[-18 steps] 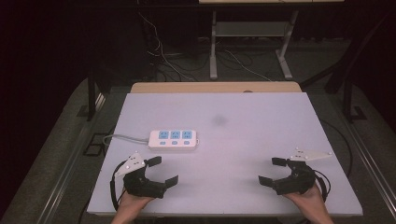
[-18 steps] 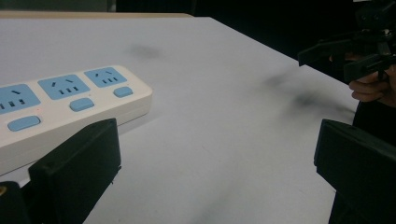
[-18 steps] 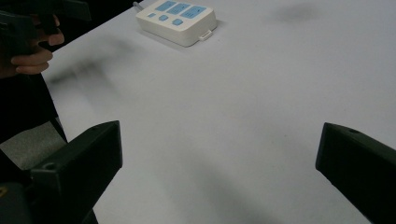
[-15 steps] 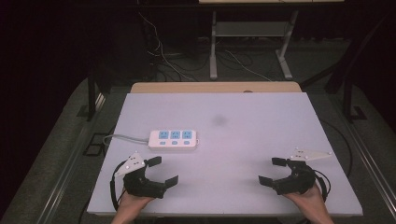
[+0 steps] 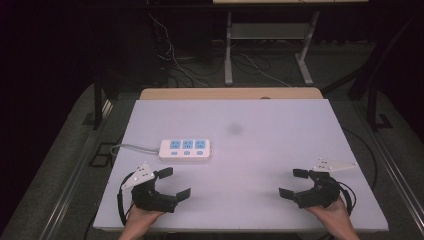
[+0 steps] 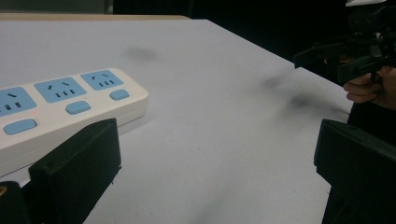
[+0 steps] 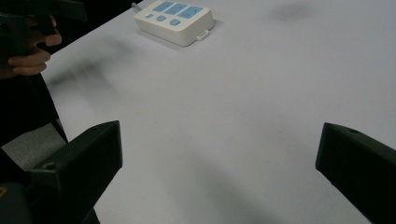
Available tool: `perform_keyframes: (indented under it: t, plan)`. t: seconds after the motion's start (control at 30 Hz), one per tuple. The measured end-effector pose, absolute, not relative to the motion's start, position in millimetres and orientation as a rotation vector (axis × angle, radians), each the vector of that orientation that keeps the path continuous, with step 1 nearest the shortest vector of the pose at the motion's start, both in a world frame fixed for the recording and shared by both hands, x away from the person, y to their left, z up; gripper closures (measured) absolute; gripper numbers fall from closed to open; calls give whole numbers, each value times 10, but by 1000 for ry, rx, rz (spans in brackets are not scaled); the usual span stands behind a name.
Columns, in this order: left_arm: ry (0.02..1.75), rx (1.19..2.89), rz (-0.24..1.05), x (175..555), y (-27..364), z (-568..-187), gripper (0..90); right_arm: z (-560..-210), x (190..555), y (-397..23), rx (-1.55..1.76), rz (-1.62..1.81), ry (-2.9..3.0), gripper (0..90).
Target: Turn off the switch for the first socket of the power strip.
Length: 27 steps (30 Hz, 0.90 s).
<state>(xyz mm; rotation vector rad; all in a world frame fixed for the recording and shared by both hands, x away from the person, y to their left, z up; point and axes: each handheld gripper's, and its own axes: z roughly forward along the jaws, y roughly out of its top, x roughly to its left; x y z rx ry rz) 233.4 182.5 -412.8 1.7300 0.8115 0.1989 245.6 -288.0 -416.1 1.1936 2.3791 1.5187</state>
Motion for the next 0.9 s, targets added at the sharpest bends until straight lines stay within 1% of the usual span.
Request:
perform_keyframes:
  t: [0.5, 0.9]
  plan:
    - [786, 1801, 202, 2347, 1774, -4074, 0, -4162, 2445, -2888, 1184, 1510, 2397, 3]
    - [790, 1872, 177, 2400, 1794, -4015, 0, -4171, 2440, -2885, 1199, 1504, 2391, 3]
